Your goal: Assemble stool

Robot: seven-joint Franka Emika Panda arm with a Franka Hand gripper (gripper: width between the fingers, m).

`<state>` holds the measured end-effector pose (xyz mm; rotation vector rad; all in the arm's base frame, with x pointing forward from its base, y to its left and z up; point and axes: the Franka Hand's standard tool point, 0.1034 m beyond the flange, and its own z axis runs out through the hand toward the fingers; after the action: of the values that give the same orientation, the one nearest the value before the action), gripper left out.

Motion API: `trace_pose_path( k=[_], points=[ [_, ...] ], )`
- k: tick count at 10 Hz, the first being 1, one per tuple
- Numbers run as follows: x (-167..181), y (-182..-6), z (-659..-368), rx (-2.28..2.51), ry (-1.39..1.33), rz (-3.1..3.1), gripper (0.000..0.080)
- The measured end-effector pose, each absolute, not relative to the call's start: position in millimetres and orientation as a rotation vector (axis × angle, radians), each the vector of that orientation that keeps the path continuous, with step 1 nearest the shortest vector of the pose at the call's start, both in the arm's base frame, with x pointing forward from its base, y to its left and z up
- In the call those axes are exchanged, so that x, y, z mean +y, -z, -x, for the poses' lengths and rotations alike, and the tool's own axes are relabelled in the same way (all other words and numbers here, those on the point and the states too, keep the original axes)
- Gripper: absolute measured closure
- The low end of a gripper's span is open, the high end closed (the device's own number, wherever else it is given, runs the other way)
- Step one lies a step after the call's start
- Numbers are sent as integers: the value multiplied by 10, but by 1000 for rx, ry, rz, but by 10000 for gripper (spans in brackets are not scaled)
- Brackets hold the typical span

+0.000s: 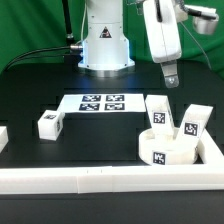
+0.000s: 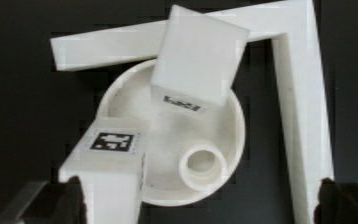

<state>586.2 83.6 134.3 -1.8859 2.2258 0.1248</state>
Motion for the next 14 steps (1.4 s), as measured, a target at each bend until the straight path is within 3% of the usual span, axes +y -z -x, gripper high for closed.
trace_pose_path(
  k=[3,7,10,14],
  points=[
    [821,-1337,-5856,2165,-117,1955,151],
    [247,-1311,-5779,1669,-35,2400,151],
    [228,-1297,-5790,1469,20,2520,151],
    [14,-1319,-5770,742,9,2908,151]
  ],
)
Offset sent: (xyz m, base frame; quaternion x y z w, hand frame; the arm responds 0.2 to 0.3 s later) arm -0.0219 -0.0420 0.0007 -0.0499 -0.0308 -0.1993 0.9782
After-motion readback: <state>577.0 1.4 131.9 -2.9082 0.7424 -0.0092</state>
